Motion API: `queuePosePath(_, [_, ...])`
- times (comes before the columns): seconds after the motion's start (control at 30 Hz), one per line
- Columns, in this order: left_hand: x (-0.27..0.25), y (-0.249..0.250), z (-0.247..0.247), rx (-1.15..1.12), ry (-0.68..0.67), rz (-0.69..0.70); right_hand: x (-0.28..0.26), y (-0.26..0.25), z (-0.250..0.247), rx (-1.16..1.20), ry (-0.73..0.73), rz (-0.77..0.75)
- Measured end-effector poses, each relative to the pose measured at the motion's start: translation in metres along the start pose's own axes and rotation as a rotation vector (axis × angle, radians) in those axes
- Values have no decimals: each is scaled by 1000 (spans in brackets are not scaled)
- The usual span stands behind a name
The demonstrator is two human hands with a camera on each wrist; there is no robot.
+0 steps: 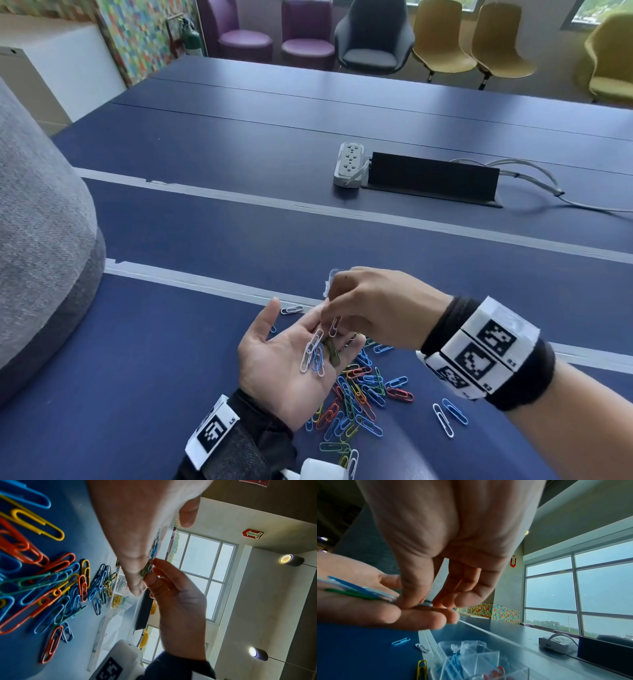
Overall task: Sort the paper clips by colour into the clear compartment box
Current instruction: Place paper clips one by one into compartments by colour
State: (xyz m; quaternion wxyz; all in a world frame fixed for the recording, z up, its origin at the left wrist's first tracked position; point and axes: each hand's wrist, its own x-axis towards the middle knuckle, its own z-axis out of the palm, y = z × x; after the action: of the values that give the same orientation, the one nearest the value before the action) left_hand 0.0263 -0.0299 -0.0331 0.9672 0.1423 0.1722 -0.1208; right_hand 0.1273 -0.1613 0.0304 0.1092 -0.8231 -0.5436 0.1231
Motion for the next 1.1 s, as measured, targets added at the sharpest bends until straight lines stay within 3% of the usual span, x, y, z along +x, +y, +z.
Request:
queuePosePath(0.27, [1, -2, -2, 18, 18, -10, -2, 1, 5, 49, 83, -52])
queuePosePath(0.47, [1, -5, -1, 40, -20, -18, 3, -6, 10, 76, -40, -96])
queuePosePath(0.63, [1, -4, -4, 36, -63, -21, 1, -5, 14, 160, 34, -79])
queuePosePath(0.8, [3, -8, -2, 72, 24, -24, 0, -11, 15, 103, 79, -156])
queuePosePath(1.1, [3, -12, -15, 56, 135, -75, -5, -24, 32, -20, 13, -239])
